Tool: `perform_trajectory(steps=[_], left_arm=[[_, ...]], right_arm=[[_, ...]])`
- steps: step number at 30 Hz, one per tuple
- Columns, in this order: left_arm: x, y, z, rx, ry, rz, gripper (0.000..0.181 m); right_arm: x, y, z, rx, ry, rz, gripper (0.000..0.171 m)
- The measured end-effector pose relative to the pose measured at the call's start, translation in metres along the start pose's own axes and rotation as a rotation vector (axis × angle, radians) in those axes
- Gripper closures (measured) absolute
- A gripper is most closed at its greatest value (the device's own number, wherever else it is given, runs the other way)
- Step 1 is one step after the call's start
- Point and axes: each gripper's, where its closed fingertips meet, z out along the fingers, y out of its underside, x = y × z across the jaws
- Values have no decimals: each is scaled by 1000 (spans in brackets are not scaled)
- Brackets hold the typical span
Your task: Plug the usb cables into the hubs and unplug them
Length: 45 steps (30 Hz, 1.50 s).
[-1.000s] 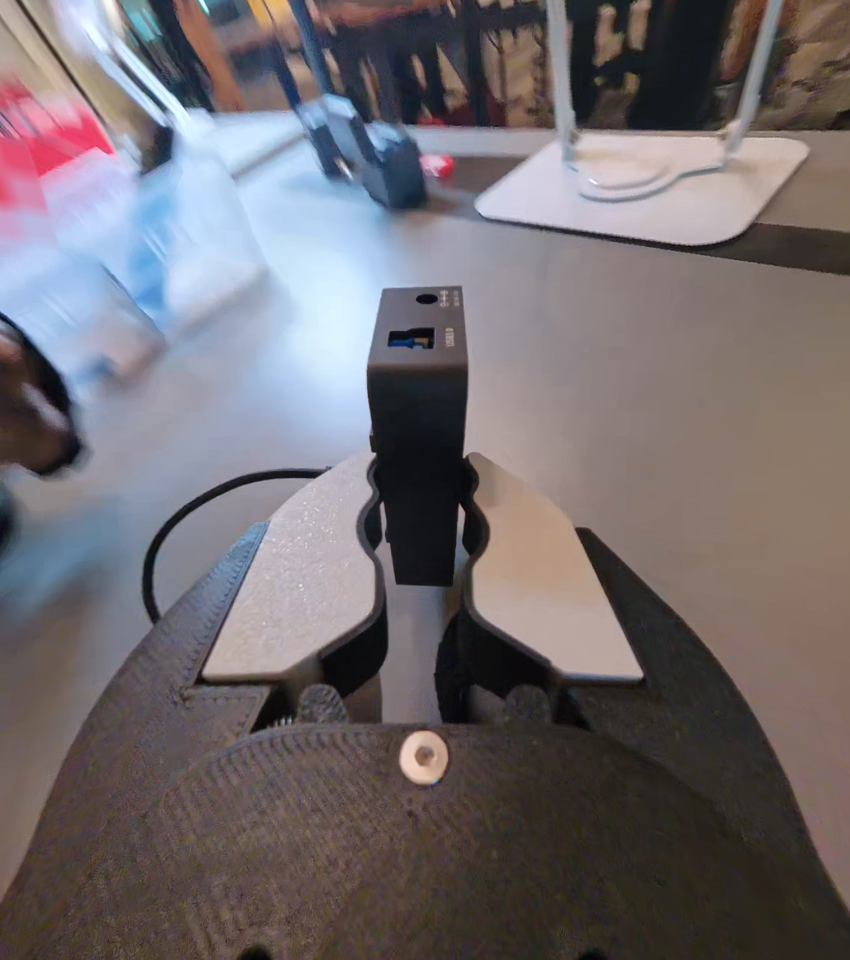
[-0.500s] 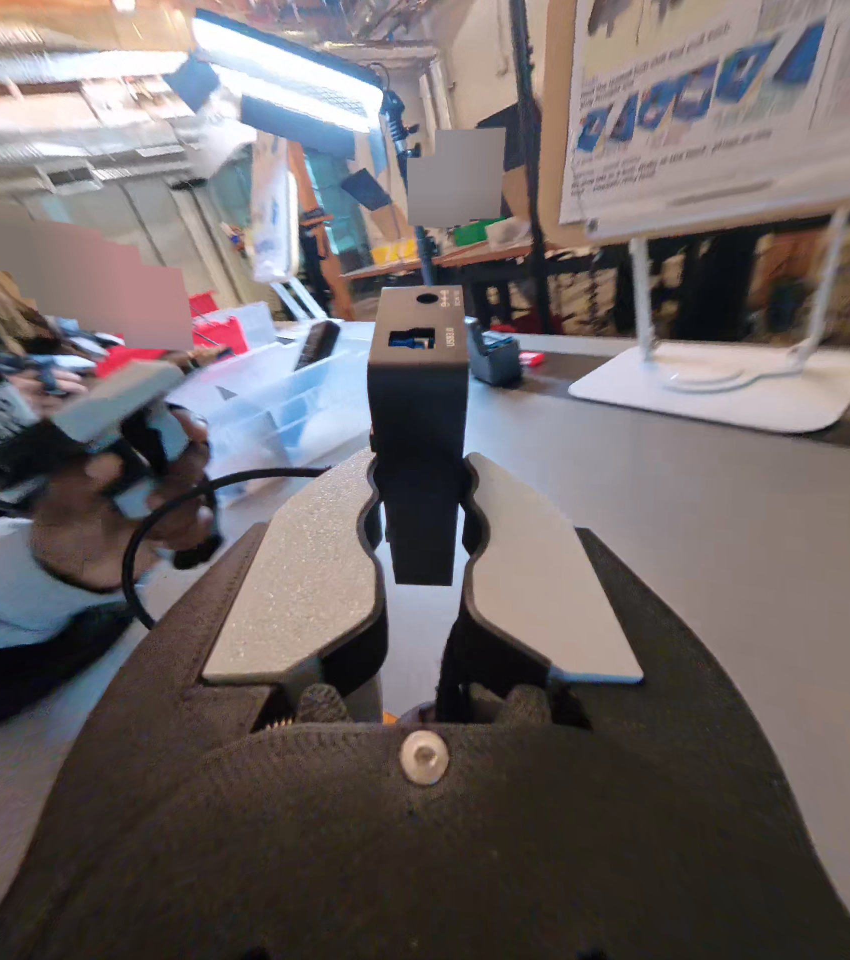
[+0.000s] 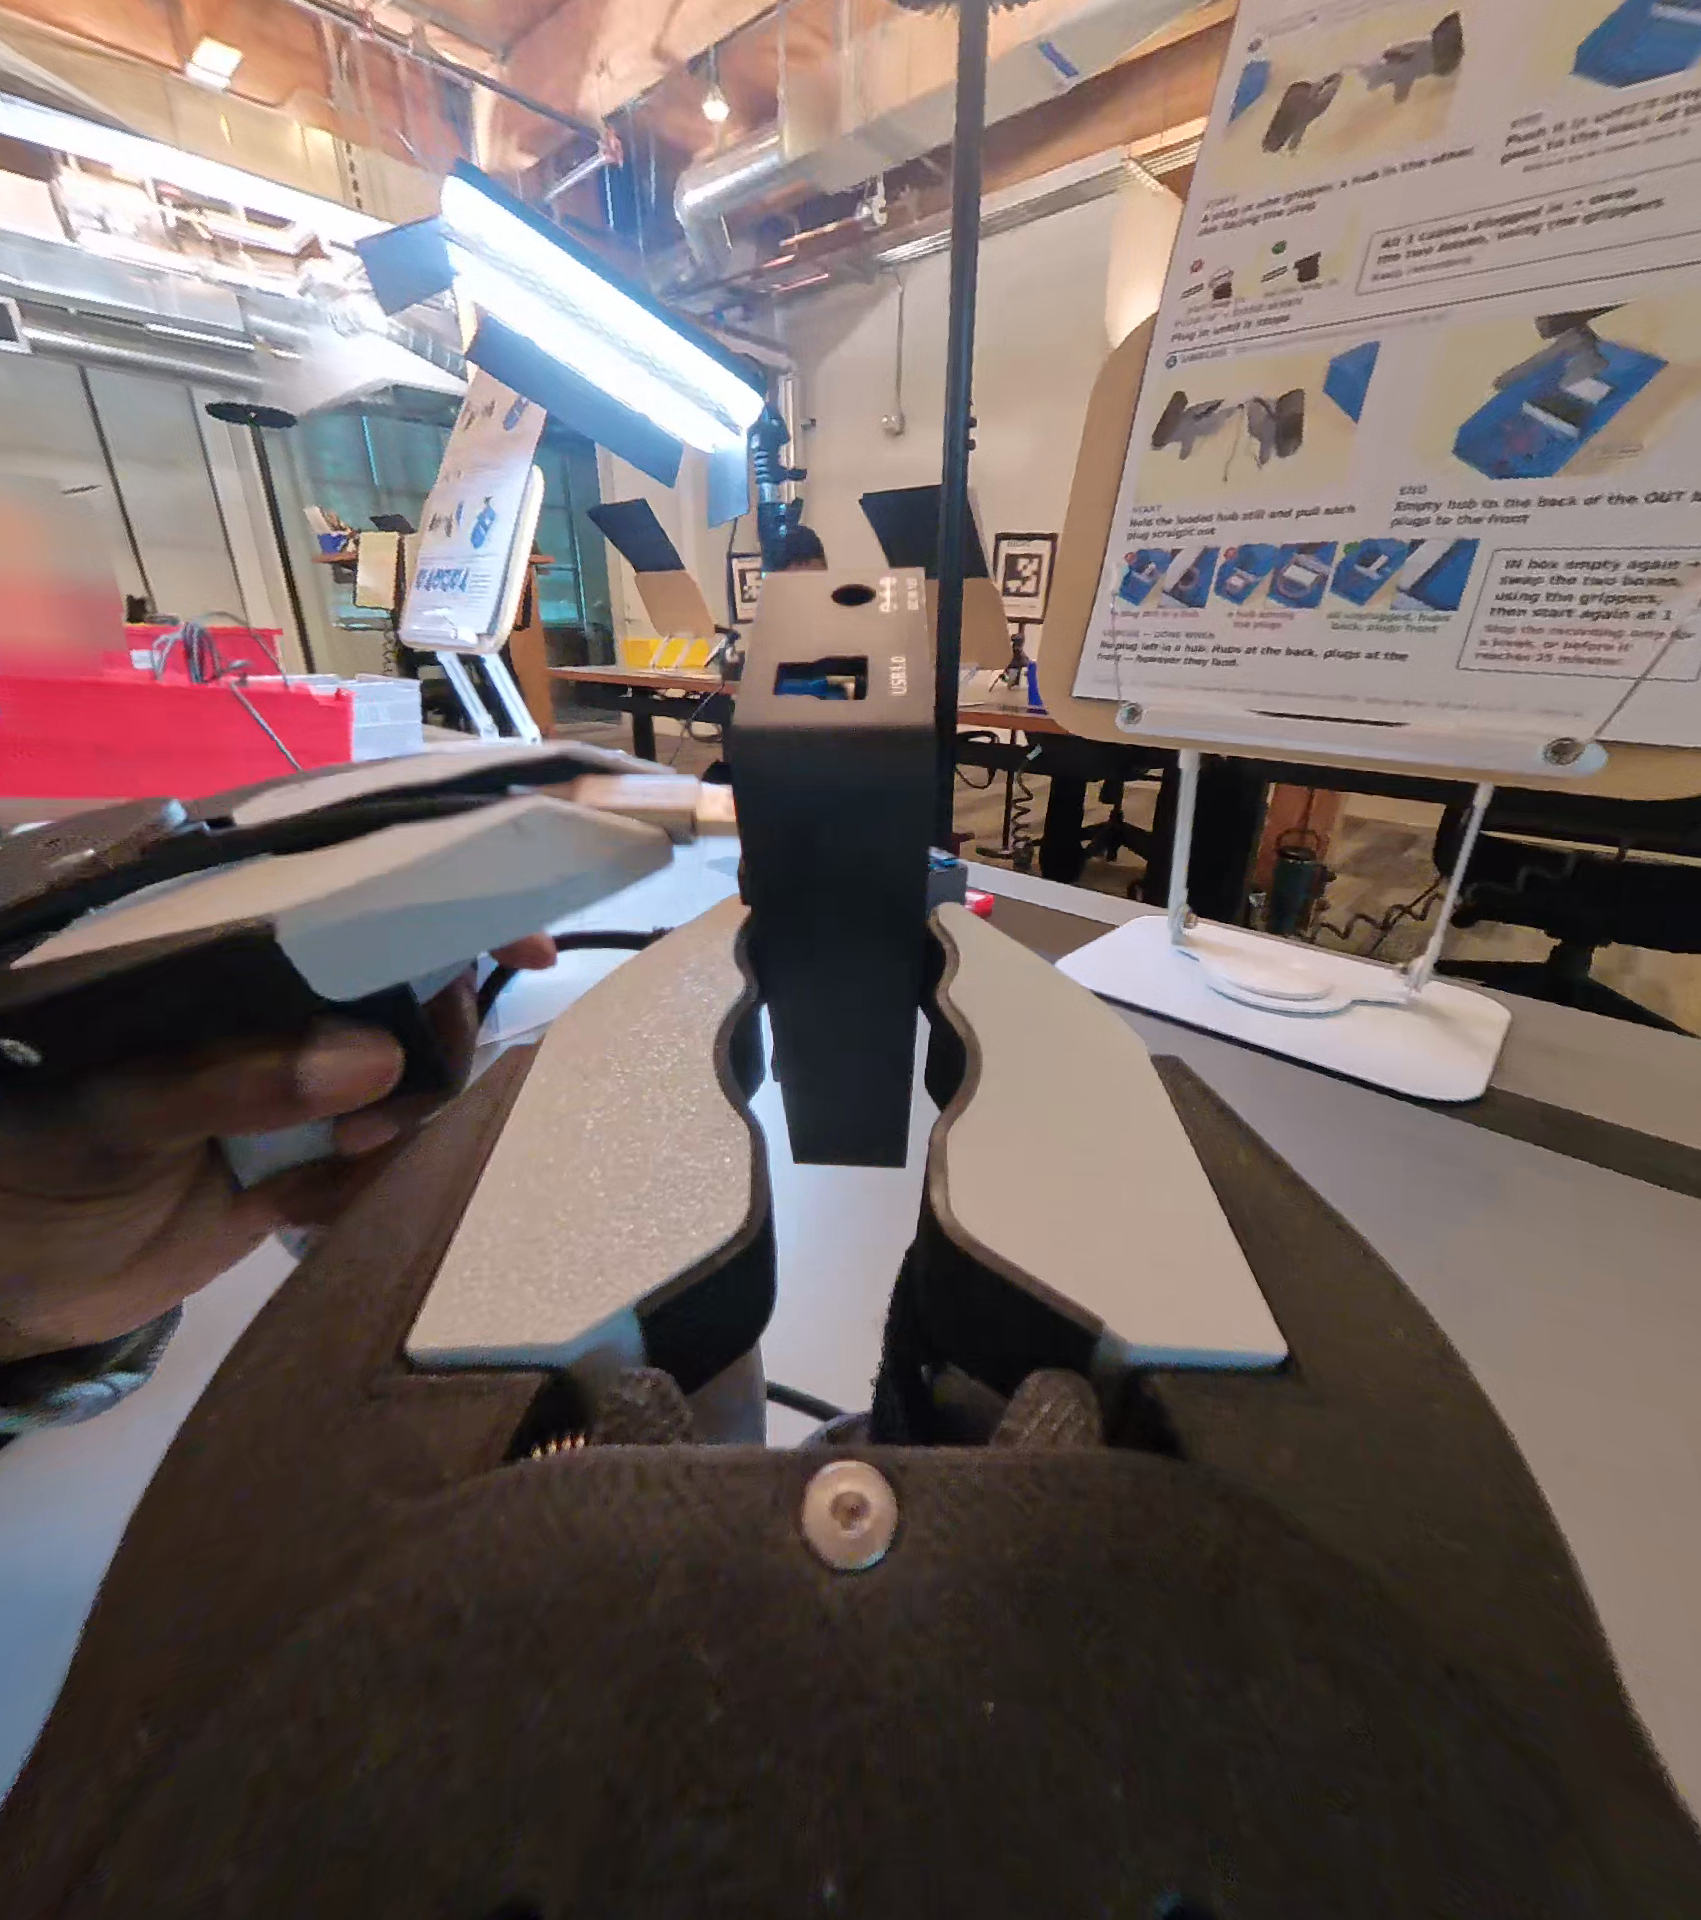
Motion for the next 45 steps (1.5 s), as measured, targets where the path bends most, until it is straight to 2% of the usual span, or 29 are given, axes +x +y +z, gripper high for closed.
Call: perform_trajectory(steps=[3, 16, 22, 27, 33, 35, 38, 40, 45], left_arm=[[3, -13, -5, 94, 34, 19, 163], [3, -6, -7, 91, 54, 130, 163], [5, -9, -11, 111, 46, 241, 160], [8, -11, -14, 114, 79, 191, 163], [5, -6, -12, 82, 81, 39, 162], [5, -6, -11, 72, 53, -16, 162], [4, -5, -9, 75, 38, -201, 162], [5, -4, -9, 52, 49, -152, 163], [5, -5, -7, 42, 70, -181, 162]], right_arm=[[-1, 2, 0, -4, -32, 52, 144], [-13, 7, 2, -39, -104, 25, 143], [-21, 6, 1, -42, -122, -81, 143], [-21, 3, -3, -43, -124, -228, 144], [-19, 4, -4, -68, -85, -352, 142], [-20, 4, -4, -69, -76, -352, 142], [-25, 6, -3, -63, -114, -288, 142], [-25, 5, -4, -60, -113, -307, 142], [-25, 5, -4, -56, -119, -290, 142]])
